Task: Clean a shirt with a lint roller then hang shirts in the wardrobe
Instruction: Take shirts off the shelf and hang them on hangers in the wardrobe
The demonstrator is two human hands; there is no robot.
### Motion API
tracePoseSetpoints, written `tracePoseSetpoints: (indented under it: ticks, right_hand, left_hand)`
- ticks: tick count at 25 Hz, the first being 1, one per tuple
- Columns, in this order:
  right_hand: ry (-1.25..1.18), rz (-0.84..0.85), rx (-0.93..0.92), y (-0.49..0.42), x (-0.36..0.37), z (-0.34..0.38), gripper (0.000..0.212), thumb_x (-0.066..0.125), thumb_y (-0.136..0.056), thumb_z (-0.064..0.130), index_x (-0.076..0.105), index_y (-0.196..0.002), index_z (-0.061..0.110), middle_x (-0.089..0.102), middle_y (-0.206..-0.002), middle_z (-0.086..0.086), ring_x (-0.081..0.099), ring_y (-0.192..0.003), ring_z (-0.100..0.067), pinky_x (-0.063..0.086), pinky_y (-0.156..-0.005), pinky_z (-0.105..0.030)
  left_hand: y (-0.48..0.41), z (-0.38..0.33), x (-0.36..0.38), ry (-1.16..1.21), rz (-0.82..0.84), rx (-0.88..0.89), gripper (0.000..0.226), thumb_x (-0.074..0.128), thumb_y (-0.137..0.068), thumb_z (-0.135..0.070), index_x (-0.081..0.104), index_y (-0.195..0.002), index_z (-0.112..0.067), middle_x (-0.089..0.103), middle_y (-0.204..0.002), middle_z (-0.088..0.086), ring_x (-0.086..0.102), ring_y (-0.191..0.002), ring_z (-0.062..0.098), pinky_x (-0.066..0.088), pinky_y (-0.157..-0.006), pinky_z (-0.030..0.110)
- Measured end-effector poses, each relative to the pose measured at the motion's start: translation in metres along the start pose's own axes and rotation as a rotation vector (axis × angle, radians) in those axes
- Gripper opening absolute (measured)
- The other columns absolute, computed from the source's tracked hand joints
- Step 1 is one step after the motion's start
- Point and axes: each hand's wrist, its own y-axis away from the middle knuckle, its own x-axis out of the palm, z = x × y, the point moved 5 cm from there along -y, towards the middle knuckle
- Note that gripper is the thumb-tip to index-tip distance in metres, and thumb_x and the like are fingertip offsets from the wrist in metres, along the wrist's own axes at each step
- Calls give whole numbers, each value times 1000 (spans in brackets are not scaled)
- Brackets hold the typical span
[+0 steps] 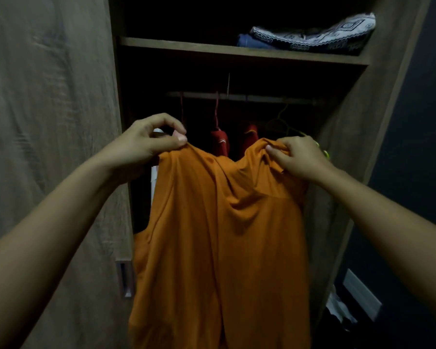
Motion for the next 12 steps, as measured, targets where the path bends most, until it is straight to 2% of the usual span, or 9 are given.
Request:
tracePoseSetpoints:
  ticks: [2, 4, 7, 9, 11, 12]
  right_hand:
    - [30, -6, -17, -3, 0, 4, 37, 46, -94, 41, 42, -58, 32, 47, -58, 11, 46, -55, -6, 28, -50, -20]
    - [35, -41, -33, -5, -3, 6, 39, 46, -94, 39, 40, -57, 32, 45, -56, 12, 44, -54, -3, 28, -49, -19]
    - [14, -61, -35, -6, -6, 6, 35, 46, -94, 39, 46, -60, 30, 47, -58, 12, 44, -56, -1, 30, -50, -19]
    - [-6, -49, -59, -7, -5, 7, 31, 46, -94, 41, 53, -68, 25, 49, -61, 10, 47, -58, -3, 32, -52, -22]
    - [-10, -21, -88, -7, 2, 8, 31, 46, -93, 45, 56, -73, 23, 51, -66, 9, 51, -63, -8, 33, -56, -23]
    - [1, 8, -94, -8, 8, 8, 31, 46, -91, 48, 58, -78, 23, 51, -73, 8, 54, -70, -12, 35, -60, -23]
  left_hand:
    - [-1, -8, 4, 231, -38, -17, 11, 63, -78, -21, 69, -83, -27, 58, -82, 0, 56, -68, 5, 48, -55, 16]
    - [-2, -14, 4, 350, -79, -6, 26, 55, -85, -9, 74, -83, -26, 62, -84, -5, 58, -72, 3, 49, -57, 12]
    - [3, -28, 14, 410, 60, 82, 46, 47, -75, 8, 70, -101, -21, 64, -79, -8, 62, -70, 2, 49, -61, 10]
    - [4, -35, 20, 241, 88, 141, 44, 60, -77, 3, 61, -114, -21, 66, -87, -13, 66, -79, 1, 50, -66, 10]
    - [1, -39, 23, -54, 57, 215, 34, 60, -79, -17, 60, -111, -26, 66, -101, -10, 66, -93, 3, 53, -72, 14]
    - [0, -40, 25, -165, 40, 246, 26, 59, -81, -21, 62, -106, -28, 66, -99, -8, 66, -92, 4, 54, -72, 16]
